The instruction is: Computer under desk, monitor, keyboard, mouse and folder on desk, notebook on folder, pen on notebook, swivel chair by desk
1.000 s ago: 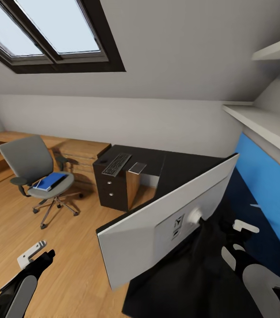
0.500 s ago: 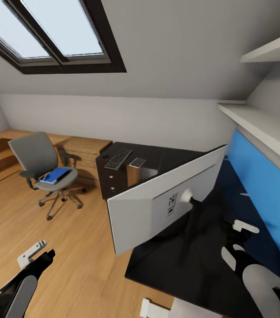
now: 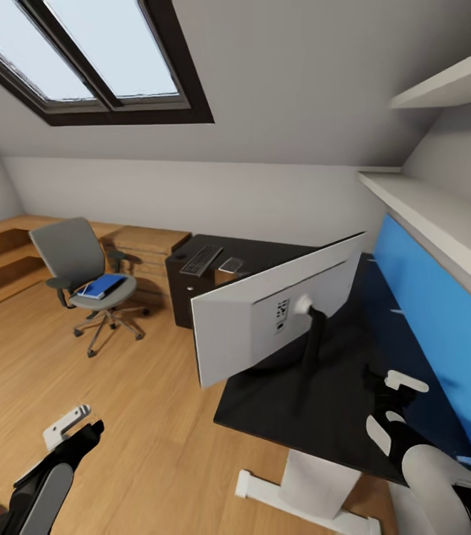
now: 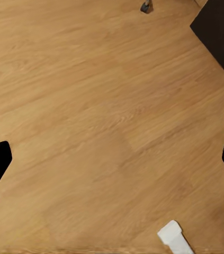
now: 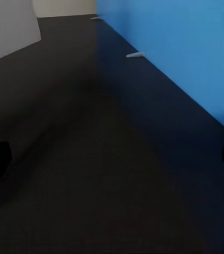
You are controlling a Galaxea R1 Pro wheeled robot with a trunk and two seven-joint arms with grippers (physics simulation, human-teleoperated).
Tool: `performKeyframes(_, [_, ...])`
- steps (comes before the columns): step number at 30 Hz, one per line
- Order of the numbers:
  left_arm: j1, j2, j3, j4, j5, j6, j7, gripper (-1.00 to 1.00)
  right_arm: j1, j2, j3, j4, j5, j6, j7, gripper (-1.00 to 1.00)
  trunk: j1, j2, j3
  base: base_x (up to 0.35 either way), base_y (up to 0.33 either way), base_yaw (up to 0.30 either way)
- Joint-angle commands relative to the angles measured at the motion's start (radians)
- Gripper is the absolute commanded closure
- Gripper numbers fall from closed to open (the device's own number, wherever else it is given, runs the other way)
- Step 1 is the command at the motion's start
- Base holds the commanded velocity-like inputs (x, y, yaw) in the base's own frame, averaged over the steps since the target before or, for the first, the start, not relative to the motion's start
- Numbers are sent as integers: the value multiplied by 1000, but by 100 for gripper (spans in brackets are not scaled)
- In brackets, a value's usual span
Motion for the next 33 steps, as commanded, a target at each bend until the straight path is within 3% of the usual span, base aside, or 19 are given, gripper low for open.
performKeyframes(1, [-1, 1, -12, 0, 7, 4, 7, -100, -1, 3, 5, 1, -10, -5, 0, -100, 0, -2, -2, -334, 0, 0])
performKeyframes(3, [-1, 1, -46, 14, 7, 5, 9, -100, -1, 15, 6, 0, -9, -5, 0, -100, 0, -2, -2, -334, 5, 0])
performKeyframes(7, [-1, 2, -78, 49, 6, 5, 10, -100, 0, 41, 7, 1, -8, -5, 0, -100, 0, -2, -2, -320, 81, 0])
performKeyframes(9, [-1, 2, -94, 64, 4, 6, 9, -100, 0, 83, 7, 0, -7, -6, -1, -100, 0, -2, -2, -268, 197, 0])
performKeyframes(11, [-1, 1, -100, 66, 4, 6, 9, -100, 0, 103, 7, -1, -3, -7, -1, -100, 0, -2, -2, -224, 246, 0])
performKeyframes(12, [-1, 1, -139, 68, 1, 4, 10, -100, 0, 124, 7, 0, 30, -13, -2, -100, 0, -2, -1, -98, 265, -116])
performKeyframes(14, [-1, 1, -191, 70, -13, 2, 13, -100, 1, 131, 7, 0, 60, -16, -3, -100, 0, -2, 0, -64, 197, -157])
performKeyframes(15, [-1, 1, -230, 75, -30, 0, 15, -100, 2, 134, 7, 1, 83, -17, -3, -100, 0, -2, 0, -32, 101, -198])
performKeyframes(16, [-1, -1, -283, 87, -69, -3, 18, -100, 4, 138, 8, 3, 123, -18, -1, -100, 0, -2, 1, -8, 27, -245])
performKeyframes(26, [-1, -3, -305, 95, -84, -3, 16, -100, 5, 141, 14, 8, 142, -18, 23, -100, 0, -2, 8, -1, 95, -262])
performKeyframes(28, [-1, -3, -306, 95, -83, -1, 14, -100, 6, 161, 14, 10, 146, -18, 46, -100, 0, -2, 9, 0, 310, -152])
performKeyframes(29, [-1, -2, -305, 99, -81, 3, 10, -100, 7, 194, 31, 12, 208, -18, 56, -100, 0, -2, 9, 0, 327, -27])
performKeyframes(33, [-1, -1, -306, 107, -81, 5, 8, -100, 9, 225, 47, 11, 295, -10, 52, -100, 0, -2, 9, 0, 327, -14])
